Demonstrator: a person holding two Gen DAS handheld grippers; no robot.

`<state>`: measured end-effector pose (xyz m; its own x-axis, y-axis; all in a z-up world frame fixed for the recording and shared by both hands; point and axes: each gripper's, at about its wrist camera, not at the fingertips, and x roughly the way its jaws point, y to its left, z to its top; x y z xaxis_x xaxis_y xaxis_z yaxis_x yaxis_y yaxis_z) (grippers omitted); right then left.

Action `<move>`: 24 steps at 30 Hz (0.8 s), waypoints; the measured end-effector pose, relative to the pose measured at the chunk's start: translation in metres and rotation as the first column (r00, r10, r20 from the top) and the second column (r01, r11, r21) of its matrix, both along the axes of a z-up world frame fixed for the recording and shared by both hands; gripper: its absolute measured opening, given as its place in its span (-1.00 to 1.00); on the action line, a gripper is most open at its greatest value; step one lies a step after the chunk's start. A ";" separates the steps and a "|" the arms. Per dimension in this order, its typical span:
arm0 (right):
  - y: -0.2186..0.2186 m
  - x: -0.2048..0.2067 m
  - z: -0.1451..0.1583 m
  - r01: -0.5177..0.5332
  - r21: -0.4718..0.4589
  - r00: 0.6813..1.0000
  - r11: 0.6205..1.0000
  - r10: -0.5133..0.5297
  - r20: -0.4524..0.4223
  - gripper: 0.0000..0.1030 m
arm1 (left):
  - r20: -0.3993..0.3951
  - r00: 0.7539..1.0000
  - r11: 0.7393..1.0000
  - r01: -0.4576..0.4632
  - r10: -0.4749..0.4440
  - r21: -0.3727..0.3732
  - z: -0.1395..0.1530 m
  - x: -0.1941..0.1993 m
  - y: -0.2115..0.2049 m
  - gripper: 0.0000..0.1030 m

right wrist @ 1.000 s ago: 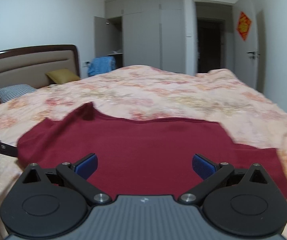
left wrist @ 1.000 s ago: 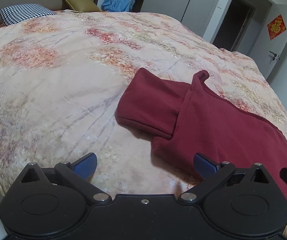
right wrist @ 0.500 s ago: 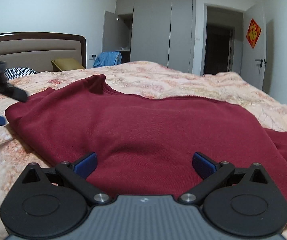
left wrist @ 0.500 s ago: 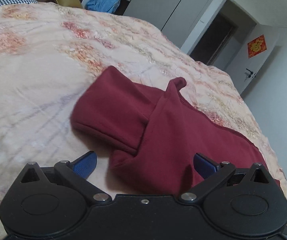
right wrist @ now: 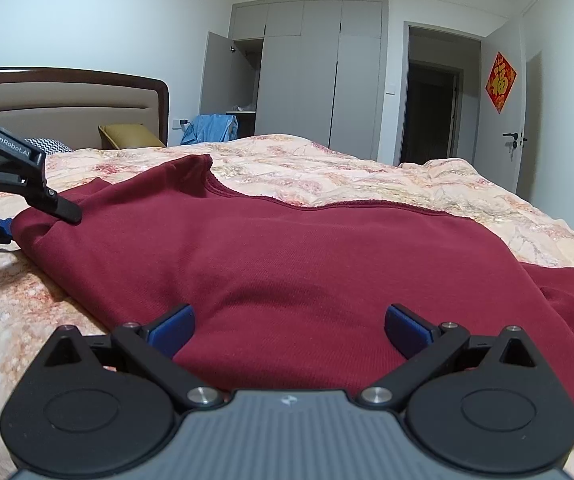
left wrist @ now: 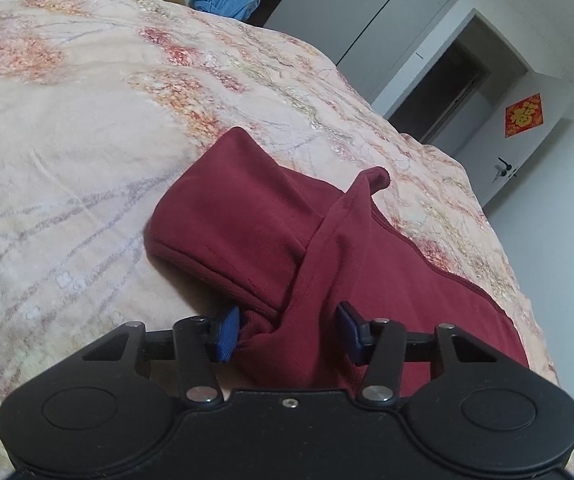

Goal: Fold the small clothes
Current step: 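Lift the grasped sweater side with the left gripper and fold it over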

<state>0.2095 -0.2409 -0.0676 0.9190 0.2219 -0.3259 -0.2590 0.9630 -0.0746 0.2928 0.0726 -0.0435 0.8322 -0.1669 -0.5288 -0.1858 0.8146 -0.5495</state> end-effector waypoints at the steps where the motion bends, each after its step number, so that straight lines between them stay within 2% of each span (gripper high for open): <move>1: 0.000 0.000 0.000 0.000 0.000 1.000 1.000 0.000 0.000 0.99 | 0.001 1.000 1.000 -0.002 0.002 -0.012 -0.001 0.001 0.001 0.04; 6: -0.002 -0.002 0.001 -0.003 0.005 1.000 1.000 0.003 0.000 0.99 | 0.005 1.000 0.998 -0.006 0.007 -0.056 -0.002 -0.002 0.007 0.04; 24: -0.002 -0.004 0.000 -0.004 0.005 1.000 1.000 0.004 0.015 0.99 | 0.003 1.000 0.998 0.017 -0.017 -0.065 0.001 0.010 0.014 0.05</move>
